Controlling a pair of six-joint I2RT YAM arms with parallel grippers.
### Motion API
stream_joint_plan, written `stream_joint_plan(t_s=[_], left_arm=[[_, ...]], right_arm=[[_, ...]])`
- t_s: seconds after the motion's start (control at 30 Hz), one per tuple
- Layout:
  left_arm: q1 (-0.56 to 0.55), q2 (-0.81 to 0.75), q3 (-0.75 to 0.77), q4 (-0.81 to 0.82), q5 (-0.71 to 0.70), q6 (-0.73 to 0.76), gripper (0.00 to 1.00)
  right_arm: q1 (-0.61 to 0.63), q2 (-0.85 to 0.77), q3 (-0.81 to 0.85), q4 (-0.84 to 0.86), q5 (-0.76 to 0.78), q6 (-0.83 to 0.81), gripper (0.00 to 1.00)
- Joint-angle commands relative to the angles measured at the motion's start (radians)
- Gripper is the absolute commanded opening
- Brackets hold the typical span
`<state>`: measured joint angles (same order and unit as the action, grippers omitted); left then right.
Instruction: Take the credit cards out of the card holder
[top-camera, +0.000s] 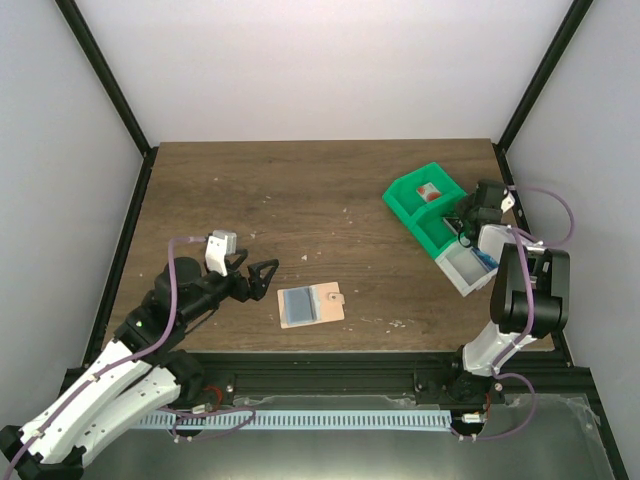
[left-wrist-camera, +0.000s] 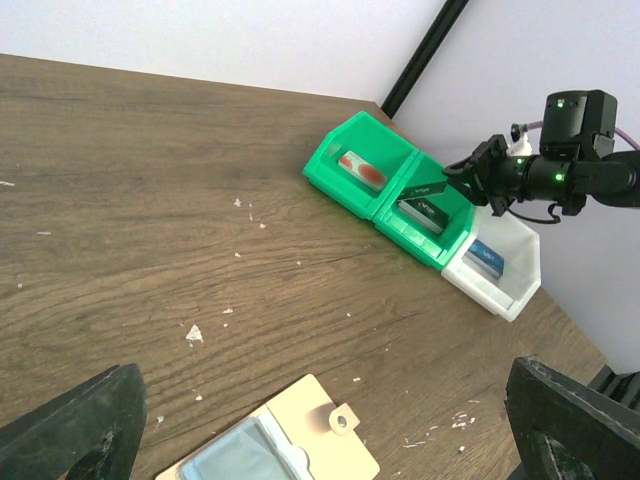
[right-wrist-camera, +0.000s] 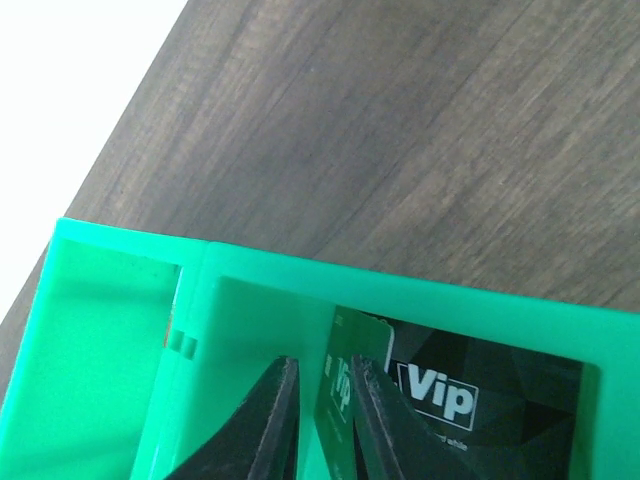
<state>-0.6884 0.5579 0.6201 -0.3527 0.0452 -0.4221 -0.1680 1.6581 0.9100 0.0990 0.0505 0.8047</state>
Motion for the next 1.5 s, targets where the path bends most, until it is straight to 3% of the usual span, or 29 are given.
stream_joint_plan(t_s=[0.0,0.3,0.47,0.67,0.87,1.23,1.47], left_arm=[[-0.002,-0.006,-0.006,0.008,-0.007,0.005,1.0],[-0.002,-0.006,-0.006,0.006,-0.007,0.003,1.0],[-0.002,-0.009,-0.006,0.008,-0.011,0.003,1.0],[-0.002,-0.01,-0.008,0.009,-0.01,0.003,1.0],[-0.002,-0.012,-0.009,0.009,-0.01,0.003,1.0],[-0.002,-0.015,-0.01,0.012,-0.007,0.004,1.0],[-0.001,-0.009,-0.011,0.013,-0.018,0.002,1.0]], right_arm=[[-0.011,-0.035,0.044,-0.065,0.047,0.002,0.17],[-0.011,-0.036,0.125,-0.127,-0.095,-0.098,0.18],[-0.011,0.064,0.264,-0.273,-0.186,-0.141,0.01],[-0.011,0.104,0.313,-0.427,-0.124,-0.048,0.0],[-0.012,0.129,0.298,-0.433,-0.135,0.005,0.01],[-0.011,0.18,0.297,-0.51,0.07,0.035,0.0],[-0.011,0.152,0.333,-0.492,0.009,-0.01,0.0]])
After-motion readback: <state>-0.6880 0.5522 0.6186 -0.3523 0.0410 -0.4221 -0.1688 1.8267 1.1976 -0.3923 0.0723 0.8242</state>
